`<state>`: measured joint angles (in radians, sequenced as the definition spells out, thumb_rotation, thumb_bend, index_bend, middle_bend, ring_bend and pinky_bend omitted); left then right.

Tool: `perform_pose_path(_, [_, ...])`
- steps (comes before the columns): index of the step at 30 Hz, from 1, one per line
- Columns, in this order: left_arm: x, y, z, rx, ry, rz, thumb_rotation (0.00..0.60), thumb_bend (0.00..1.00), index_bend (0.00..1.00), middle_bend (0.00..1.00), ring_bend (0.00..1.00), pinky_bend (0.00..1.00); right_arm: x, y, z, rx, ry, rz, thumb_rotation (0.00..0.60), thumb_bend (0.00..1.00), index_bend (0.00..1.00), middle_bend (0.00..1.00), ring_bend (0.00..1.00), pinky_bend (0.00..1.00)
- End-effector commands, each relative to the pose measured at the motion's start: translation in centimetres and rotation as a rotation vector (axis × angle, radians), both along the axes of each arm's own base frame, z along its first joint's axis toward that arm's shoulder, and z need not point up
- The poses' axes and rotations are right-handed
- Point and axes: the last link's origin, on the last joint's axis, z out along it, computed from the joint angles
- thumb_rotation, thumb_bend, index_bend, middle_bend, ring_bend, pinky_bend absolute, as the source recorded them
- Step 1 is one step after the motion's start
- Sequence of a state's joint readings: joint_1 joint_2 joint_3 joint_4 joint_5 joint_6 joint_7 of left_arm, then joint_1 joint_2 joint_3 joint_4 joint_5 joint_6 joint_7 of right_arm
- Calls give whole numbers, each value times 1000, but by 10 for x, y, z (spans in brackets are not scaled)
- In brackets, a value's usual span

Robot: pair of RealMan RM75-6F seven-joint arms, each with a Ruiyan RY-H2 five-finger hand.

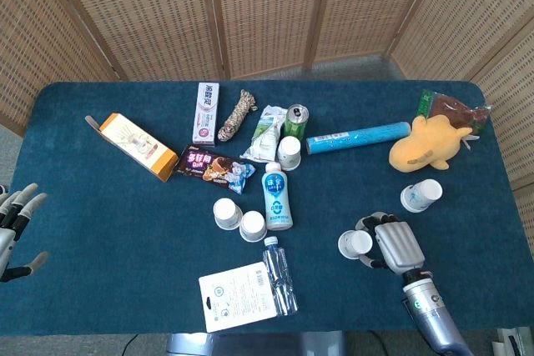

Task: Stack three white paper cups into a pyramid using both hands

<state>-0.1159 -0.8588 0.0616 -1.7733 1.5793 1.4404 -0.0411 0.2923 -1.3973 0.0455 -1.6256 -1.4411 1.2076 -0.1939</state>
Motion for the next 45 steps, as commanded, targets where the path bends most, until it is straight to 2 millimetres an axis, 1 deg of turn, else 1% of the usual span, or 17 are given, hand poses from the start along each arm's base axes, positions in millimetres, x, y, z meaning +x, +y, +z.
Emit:
perform_pose_path(1, [0,0,0,-1,1,2,600,309,0,0,0,0,1,0,1,-4,-6,4,600,226,400,460,278,359])
perform_pose_path(5, [-1,1,0,-3,1,6,600,307,0,0,0,0,6,0,6,-15,-20,15,600,231,400,460,278,359])
perform_pose_path(9, [-1,1,0,-3,-1,8,600,308,0,0,0,0,20,-3,14,-30,-48,46,600,231,399,461,278,358])
perform_pose_path(15, [-1,0,0,-9,-3,8,600,308,0,0,0,0,59,-8,28,-39,-103,113,600,230,398,460,278,359])
perform_pose_path(22, [-1,0,-1,-13,2,9,600,307,0,0,0,0,108,-15,29,-24,-122,190,600,231,398,460,278,359])
perform_pose_path(27, [-1,0,0,-14,-1,12,600,308,0,0,0,0,145,-22,27,-11,-131,234,600,231,398,461,278,359])
perform_pose_path(31, [-1,0,1,-12,-9,13,600,308,0,0,0,0,168,-25,23,3,-120,261,600,240,398,460,277,359])
perform_pose_path(40, [-2,0,2,-16,-17,16,600,308,0,0,0,0,212,-31,5,35,-79,295,600,258,396,460,278,359])
perform_pose_path(45, [-3,1,3,-17,-21,18,600,308,0,0,0,0,230,-38,-7,40,-48,296,600,259,396,459,278,358])
